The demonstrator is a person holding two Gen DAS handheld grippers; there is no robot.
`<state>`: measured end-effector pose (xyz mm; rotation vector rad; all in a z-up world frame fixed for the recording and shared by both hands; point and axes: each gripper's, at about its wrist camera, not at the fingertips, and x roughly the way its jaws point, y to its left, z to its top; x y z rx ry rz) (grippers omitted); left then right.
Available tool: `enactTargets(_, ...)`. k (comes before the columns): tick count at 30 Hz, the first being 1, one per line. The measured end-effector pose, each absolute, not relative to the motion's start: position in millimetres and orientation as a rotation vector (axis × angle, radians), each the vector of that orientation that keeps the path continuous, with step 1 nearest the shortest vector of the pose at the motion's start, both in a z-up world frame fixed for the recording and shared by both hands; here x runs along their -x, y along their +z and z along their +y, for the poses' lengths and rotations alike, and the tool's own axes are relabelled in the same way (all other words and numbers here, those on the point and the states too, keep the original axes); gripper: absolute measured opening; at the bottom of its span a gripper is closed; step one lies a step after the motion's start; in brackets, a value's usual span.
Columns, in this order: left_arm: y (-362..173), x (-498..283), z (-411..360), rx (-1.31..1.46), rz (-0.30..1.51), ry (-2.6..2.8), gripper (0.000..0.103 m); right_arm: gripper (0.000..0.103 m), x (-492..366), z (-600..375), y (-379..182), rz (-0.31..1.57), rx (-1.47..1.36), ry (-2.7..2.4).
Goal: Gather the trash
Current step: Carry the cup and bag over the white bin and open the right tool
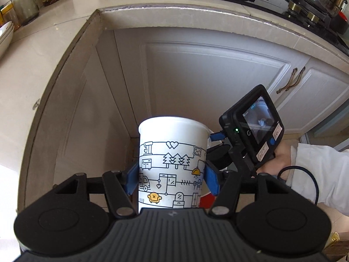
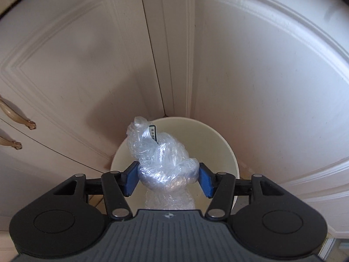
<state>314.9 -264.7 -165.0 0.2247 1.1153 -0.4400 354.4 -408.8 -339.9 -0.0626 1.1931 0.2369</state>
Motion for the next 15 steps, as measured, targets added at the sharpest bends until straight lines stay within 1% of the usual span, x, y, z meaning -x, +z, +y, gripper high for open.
enactTargets(2,-171,-318,-269,-0.23,1.124,-0.444,0.06,0.081,-356,-409,-342,1.197,0.059,0.22)
enactTargets(5,-180,-323,-275,-0.235,1.136,-0.447,0.06,0.088,-349,-411,-339,1.182,0.049,0.213)
enactTargets(15,-217,-348,-295,-0.223,1.156,-0.424,0.06,0.094,-339,-435,-330,1.165,0.016,0.16)
